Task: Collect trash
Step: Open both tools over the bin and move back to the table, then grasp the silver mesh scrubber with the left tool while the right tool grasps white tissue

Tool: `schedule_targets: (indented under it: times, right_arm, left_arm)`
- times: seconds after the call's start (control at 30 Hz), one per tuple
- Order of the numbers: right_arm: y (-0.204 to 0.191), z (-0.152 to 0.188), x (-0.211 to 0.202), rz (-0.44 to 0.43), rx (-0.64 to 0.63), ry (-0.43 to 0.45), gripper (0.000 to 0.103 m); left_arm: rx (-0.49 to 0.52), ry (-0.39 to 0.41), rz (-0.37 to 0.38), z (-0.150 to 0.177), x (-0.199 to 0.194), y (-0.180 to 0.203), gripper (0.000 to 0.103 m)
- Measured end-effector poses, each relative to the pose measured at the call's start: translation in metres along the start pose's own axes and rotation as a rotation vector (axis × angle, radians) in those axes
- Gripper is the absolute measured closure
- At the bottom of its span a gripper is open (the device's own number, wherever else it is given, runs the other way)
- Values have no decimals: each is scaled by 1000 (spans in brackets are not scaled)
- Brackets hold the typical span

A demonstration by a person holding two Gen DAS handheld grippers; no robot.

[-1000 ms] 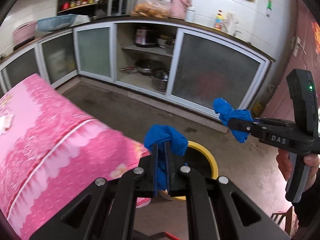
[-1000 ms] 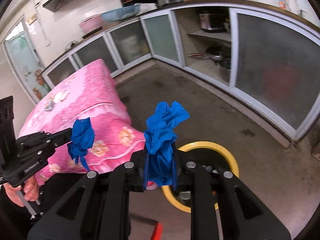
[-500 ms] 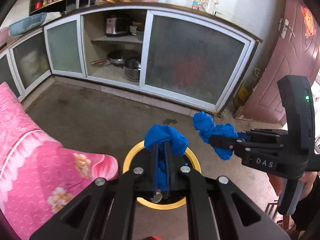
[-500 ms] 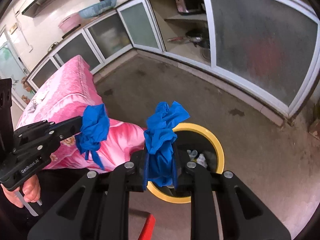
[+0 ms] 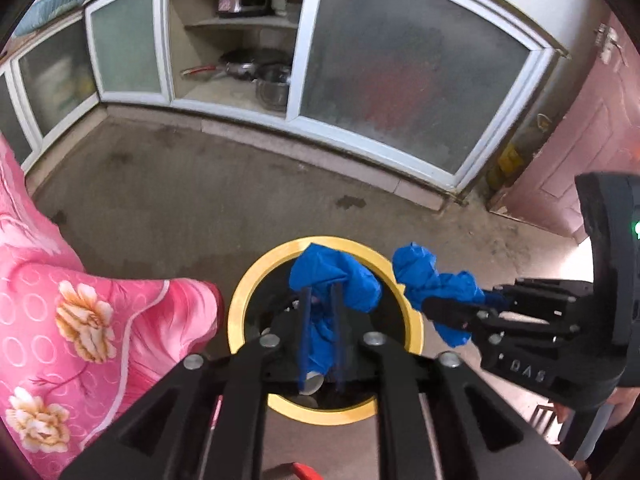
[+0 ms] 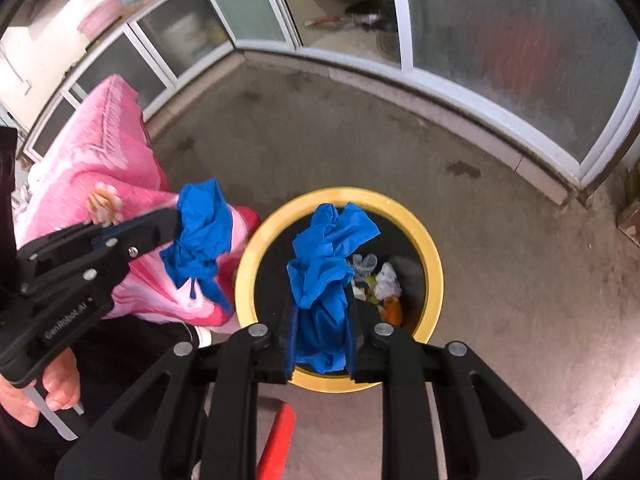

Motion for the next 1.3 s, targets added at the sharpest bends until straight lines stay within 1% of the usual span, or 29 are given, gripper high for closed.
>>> schedule_targets:
  times: [0.03,0.07,0.1,0.13,0.17,0.2,0.27,0.33,0.4,0.47,0.5,0.57,0.6,0.63,0.67,0.73,0.77,0.8,0.87,0.9,0.97,1.1,1.17,1.23,1.3]
  right_arm:
    - [2,1,4,1,0,-8,66]
    - [2,2,6,0,-4,-13,56]
    - [3,4,8,0,-12,-17,40]
    - [5,6,9,11,-16,-20,39]
    - [7,8,10,24,-19,-25,39]
    - [10,12,9,52,-23,-31,39]
    - [16,14,8,76,-23,-32,39]
    - [19,15,0,87,-21,-15,39]
    - [15,12,-9,80,-40,9,39]
    - [2,5,-19,44,-68,37,39]
    - [-10,-1,-26,8,-91,62,39]
    - [-42,-18,-40,-68,-148,113,39]
    - [-58,-24,-46,-100,-180,134,39]
    - [-75,-33,-51,-129,-216,155,39]
    - [-102,-45,-58,-165,-270,184,39]
    - [-140,-61,-65,-208,-341,217,39]
    - [-170,-73,-67,-238,-389,230,39]
    - [-192,-83,-67,-261,-421,236,39]
    - [-238,-101,-65,-296,-487,239,39]
    - [-256,-108,-64,-301,-517,244,39]
    - [-304,-127,-57,-321,-592,243,39]
    - [-383,-151,-39,-379,-684,183,39]
    - [-424,-163,-27,-392,-733,154,39]
    - [-455,-174,-13,-414,-752,120,39]
    - [-485,-182,0,-410,-774,99,39]
  left_arm:
    - [-13,-1,-5,0,1,-3,51]
    - [-28,11,-22,0,1,-6,36]
    - [-42,50,-35,0,-4,-10,19]
    - [-44,68,-34,1,-7,-12,17]
    - [-42,67,-25,1,-8,-14,17]
    - [-43,53,-32,2,-9,-16,16]
    - [-52,45,-44,5,-13,-20,16]
    - [-60,58,-22,7,-27,-23,16]
    - [-63,84,-22,7,-48,-29,16]
    - [-57,131,-12,10,-83,-42,16]
    - [-54,157,-19,9,-99,-49,14]
    - [-51,209,-43,13,-133,-69,11]
    - [-59,248,-77,15,-160,-87,11]
    - [-71,274,-105,17,-178,-101,9]
    - [-90,298,-132,19,-197,-118,8]
    - [-141,358,-205,28,-243,-159,8]
    - [-166,390,-265,33,-267,-185,8]
    - [-179,406,-305,36,-282,-200,8]
    - [-222,438,-409,44,-313,-238,8]
    - [-255,459,-459,52,-330,-261,8]
    - [-313,483,-524,65,-356,-302,8]
    - [-385,501,-594,86,-386,-363,8]
    - [-397,497,-602,90,-389,-383,8]
    - [-404,490,-601,90,-387,-403,8]
    - [-399,482,-593,88,-380,-418,8]
Point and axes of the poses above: each gripper's, at about its wrist camera, not at the fingertips, and x roughly the way its jaws point, y to its right, z to its underside, the point moved 4 cm from there along x, roughly the way its jaws point, and after that the axes turned 4 degrees about -x, right-handed, at the moved point
